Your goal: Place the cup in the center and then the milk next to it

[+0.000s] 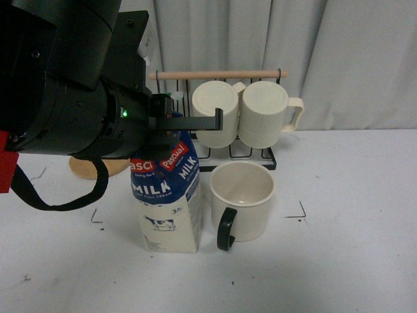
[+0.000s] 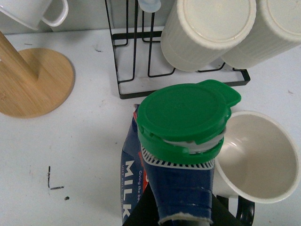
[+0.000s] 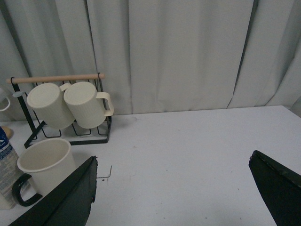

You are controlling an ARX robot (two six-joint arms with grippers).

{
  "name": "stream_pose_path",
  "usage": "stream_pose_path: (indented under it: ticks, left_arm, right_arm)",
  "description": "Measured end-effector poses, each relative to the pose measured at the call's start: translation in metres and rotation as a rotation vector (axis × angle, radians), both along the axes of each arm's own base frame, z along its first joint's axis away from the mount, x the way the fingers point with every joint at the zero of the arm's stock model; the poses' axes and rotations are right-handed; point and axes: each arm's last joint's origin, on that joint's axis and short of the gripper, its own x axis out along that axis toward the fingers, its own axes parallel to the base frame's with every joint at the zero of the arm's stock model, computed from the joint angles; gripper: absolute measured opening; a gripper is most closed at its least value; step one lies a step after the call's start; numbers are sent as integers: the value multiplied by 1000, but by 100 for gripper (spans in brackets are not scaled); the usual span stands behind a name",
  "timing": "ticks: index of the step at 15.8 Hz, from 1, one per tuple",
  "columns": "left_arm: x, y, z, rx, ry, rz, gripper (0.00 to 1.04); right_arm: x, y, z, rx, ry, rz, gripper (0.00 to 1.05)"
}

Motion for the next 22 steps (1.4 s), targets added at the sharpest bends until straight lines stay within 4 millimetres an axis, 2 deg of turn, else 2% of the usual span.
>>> stream_pose_path:
  ticks: [7,10,12,13,15,17,18,19,22]
  left_arm:
    - [1,0,10,-40,-29,9,30]
    - [-2,4,27,-114,-78,34,66]
    - [-11,19,44,-176,-161,68,91]
    - [-19,30,53,-193,-210,93,100]
    - [-42,57,74,-244,-340,141,98]
    - [-70,87,83,-246,-386,197,98]
    - [-86,104,86,-242,-479,209,94]
    - [-106,121,84,-163,-571,190,81]
    - [-124,130,72,-67,-603,178,67]
  right_arm:
    - [0,0,0,0,0,0,98]
    - [0,0,0,0,0,0,98]
    - [0,0,0,0,0,0,98]
    - [0,0,0,0,0,0,98]
    - [0,0,0,0,0,0,98]
    - [0,0,0,0,0,0,98]
    - [0,0,0,0,0,0,98]
    - [0,0,0,0,0,0,98]
    - [0,0,0,0,0,0,98]
